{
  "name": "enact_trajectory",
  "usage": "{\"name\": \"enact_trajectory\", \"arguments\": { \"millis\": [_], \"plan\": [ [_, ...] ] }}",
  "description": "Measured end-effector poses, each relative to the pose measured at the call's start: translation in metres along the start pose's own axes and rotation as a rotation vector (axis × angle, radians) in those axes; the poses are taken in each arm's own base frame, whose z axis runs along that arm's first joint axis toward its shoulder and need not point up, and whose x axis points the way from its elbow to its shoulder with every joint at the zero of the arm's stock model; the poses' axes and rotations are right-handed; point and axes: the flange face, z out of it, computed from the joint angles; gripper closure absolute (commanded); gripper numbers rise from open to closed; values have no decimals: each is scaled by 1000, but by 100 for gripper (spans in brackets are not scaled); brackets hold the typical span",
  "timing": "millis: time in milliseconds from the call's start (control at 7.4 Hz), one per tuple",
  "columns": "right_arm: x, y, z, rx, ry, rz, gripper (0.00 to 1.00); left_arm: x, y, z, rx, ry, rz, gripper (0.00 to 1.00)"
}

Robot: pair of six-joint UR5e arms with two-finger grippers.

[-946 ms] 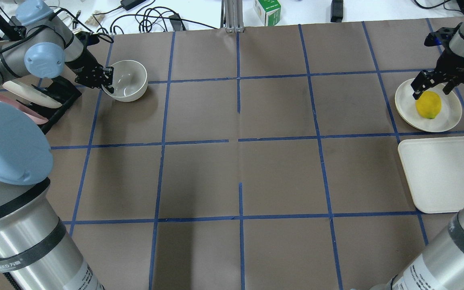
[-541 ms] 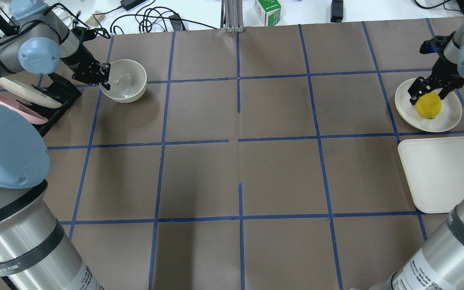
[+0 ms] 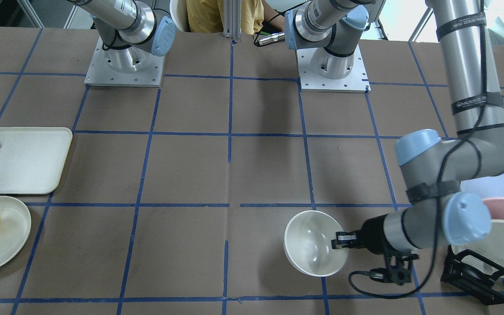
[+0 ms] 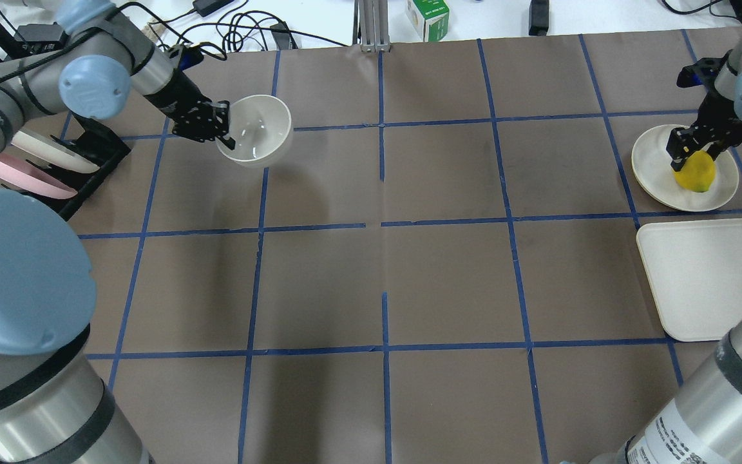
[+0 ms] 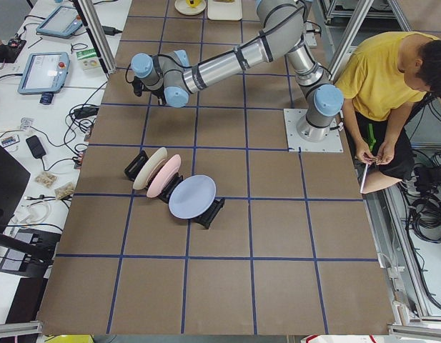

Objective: Place bowl and put lemon in it

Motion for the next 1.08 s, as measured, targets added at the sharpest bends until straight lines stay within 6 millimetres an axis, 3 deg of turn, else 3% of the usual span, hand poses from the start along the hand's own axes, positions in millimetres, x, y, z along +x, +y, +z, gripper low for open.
{"name": "enact_trajectory", "arguments": {
  "millis": [270,405,676,811,946,1081],
  "plan": [
    [-17,19,-55,-23,-19,39,100,95,45,49,13,-29,-22,100],
    [-40,25,-82,-18,-40,64,100,127,71,75,29,-76,-16,100],
    [-78,37,-118,-21,-83,110,100,149,108,113,72,-136,6,100],
    [-92,42,-129,-22,-122,129,100,152,118,119,85,-133,8,100],
    [-105,45,-137,-24,-151,152,100,157,126,119,88,-121,1,88],
    [-128,46,-150,-18,-156,175,100,160,130,115,94,-110,-7,24]
  ]
}}
